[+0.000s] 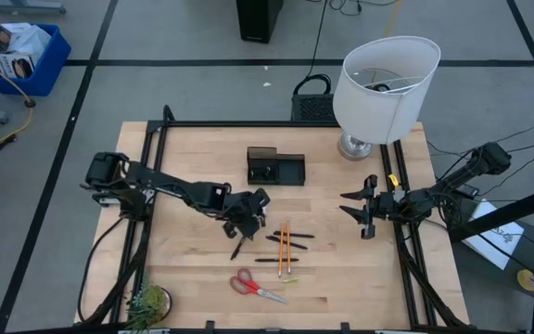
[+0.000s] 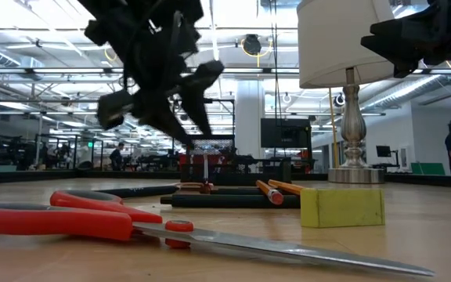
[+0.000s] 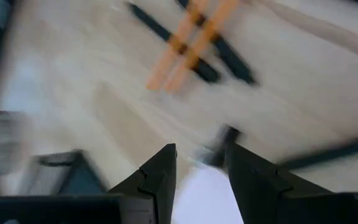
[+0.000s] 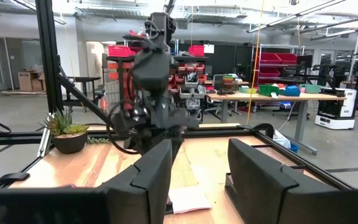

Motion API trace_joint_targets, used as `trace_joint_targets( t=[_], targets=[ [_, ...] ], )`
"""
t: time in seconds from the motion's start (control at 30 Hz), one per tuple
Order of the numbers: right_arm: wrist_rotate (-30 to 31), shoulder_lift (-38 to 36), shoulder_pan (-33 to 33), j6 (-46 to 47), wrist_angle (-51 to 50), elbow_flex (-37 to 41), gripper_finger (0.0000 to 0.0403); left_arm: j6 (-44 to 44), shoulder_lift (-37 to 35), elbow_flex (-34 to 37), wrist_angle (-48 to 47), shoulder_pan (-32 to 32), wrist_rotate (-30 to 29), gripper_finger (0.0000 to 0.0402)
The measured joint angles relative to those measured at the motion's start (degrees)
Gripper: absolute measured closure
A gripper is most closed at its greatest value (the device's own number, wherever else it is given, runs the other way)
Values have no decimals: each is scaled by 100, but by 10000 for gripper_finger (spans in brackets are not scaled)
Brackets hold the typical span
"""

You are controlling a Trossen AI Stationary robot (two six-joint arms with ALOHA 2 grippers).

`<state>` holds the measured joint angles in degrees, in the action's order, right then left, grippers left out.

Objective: Pick and place office supplies into organizer
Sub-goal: Put the black binder clip into the desk organizer

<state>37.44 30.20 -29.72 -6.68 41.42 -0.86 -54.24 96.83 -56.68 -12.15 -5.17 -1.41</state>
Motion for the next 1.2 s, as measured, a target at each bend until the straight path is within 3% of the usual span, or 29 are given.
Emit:
trace_joint_targets(
  t=[0.6, 0.77, 1.1, 1.2],
  targets=[
    [-1, 31, -1, -1, -8, 2, 253, -105, 344, -5, 372, 206, 306, 260],
    [-1, 31, -1, 0, -5, 0, 250, -5, 343, -5, 386, 206, 306, 291],
    [-1, 31, -1, 0, -5, 2, 253, 479, 344, -5, 620, 301, 304, 391],
    [-1, 31, 1, 0, -7, 2, 251, 864, 342, -5, 776, 339, 302, 391]
  ],
)
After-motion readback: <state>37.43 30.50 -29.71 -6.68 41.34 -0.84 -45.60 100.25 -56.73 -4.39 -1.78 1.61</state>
